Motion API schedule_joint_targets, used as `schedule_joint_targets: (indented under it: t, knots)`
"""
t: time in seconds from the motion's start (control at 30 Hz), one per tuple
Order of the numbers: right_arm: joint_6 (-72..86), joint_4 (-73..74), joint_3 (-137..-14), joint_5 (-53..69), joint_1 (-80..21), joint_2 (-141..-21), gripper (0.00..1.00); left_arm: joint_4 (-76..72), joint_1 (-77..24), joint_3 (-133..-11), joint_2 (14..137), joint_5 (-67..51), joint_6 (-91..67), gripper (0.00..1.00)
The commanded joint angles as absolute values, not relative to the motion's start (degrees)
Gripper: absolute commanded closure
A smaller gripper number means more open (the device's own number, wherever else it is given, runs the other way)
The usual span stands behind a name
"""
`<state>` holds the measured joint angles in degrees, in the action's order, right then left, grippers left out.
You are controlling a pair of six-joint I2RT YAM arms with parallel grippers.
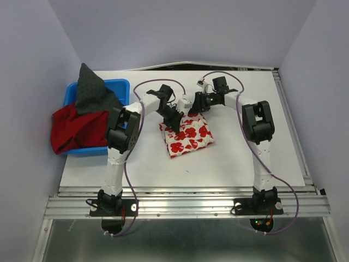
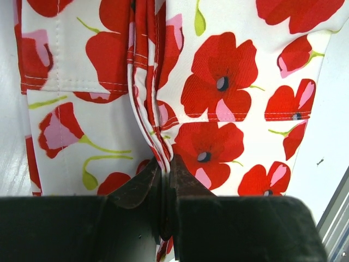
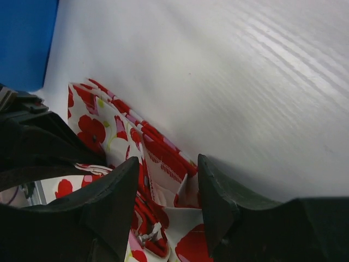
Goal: Fold and stack the skirts
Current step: Fold the skirt
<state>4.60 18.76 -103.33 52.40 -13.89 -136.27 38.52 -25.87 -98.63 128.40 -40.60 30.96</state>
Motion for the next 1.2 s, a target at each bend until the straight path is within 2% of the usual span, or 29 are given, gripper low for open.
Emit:
schedule_joint_targets:
  t: [0.0,0.2,0.33,0.43,0.67,1.17]
  knots:
    - [-2.80,21.26,-105.47,55.99,-16.08,-136.76,0.48,40.96,-25.66,-96.06,129.37,-34.10,35.07,1.00]
    - [-13.00,29.79,-102.05,50.37,-16.08,-136.23,0.62,41.13,-25.66,-95.98,128.76,-34.89,35.51,1.00]
    - [-17.39,30.06,-95.81,47.11,-16.08,-132.99,0.68,40.70,-25.66,-94.22,125.87,-37.44,36.30,1.00]
    - [-18.63,30.50,-93.52,46.67,-16.08,-132.54,0.80,39.11,-25.75,-92.90,124.10,-38.67,35.77,1.00]
    - [-19.69,31.29,-93.51,46.85,-16.08,-132.80,0.98,35.34,-25.75,-92.81,122.26,-38.41,33.31,1.00]
    - [-22.50,35.59,-95.89,46.41,-16.61,-134.56,0.99,31.99,-24.96,-97.82,122.52,-37.18,29.71,1.00]
